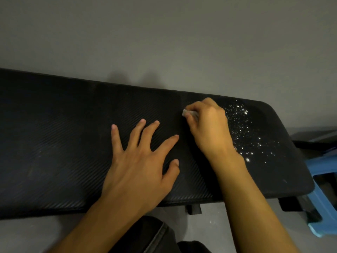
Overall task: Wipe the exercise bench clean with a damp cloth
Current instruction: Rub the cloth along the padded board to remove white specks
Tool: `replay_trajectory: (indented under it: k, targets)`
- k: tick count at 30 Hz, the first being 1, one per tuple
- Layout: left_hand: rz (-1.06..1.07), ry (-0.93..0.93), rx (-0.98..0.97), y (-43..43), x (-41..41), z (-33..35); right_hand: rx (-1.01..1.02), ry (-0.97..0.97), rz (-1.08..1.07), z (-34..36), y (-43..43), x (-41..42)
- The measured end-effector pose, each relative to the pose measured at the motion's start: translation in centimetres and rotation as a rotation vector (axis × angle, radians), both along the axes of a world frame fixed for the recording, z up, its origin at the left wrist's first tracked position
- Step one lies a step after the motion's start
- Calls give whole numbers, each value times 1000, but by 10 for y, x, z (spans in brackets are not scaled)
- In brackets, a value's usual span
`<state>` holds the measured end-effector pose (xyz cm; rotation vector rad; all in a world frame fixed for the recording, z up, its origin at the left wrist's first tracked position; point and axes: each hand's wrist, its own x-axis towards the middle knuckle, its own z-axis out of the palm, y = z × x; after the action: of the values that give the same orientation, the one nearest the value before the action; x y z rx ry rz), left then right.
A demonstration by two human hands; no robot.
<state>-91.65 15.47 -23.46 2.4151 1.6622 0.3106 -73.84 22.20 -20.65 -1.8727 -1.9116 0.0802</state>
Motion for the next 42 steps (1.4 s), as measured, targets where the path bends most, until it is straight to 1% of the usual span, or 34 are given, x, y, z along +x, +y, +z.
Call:
replay_trajectory:
  k: [3, 6, 8, 10, 13, 15, 19, 21, 24, 27, 29, 32, 37, 42]
  targets:
    - [-4, -11, 4, 1, -2, -1, 1, 4, 54, -2, -24, -4]
    - [-5, -14, 10, 1, -2, -1, -25, 64, 102, 0, -58, -3]
    - [-6, -11, 7, 2, -1, 0, -21, 24, 101, -1, -42, 1]
    - [-9, -10, 2, 2, -1, 0, 1, -43, 74, -2, -9, 3]
    - [-9, -13, 13, 0, -1, -2, 0, -60, -23, -2, 33, 0]
    - [-13, -18, 20, 0, -1, -3, 17, -70, -37, -4, 35, -3]
    - [-14, -30, 11, 2, -2, -2, 17, -28, 114, -3, -12, -3]
    - [-9, -35, 8, 1, -2, -2, -8, -20, 145, -1, -22, 1]
    - [-9, -39, 6, 2, -2, -2, 4, -63, 84, -3, 20, 6]
    - [-12, -33, 1, 1, -2, -1, -26, -70, 0, -1, 72, 6]
    - [-15, -32, -3, 2, -3, 0, -29, -93, -18, 0, 84, 5]
    - [-16, -43, -9, 3, -4, 0, -30, -46, 31, -1, 57, 4]
    - [-15, -60, -17, 4, -5, 0, 1, 8, 128, -5, -42, 0]
    - [-18, -66, -16, 4, -4, 0, -28, 105, 142, -7, -115, -7]
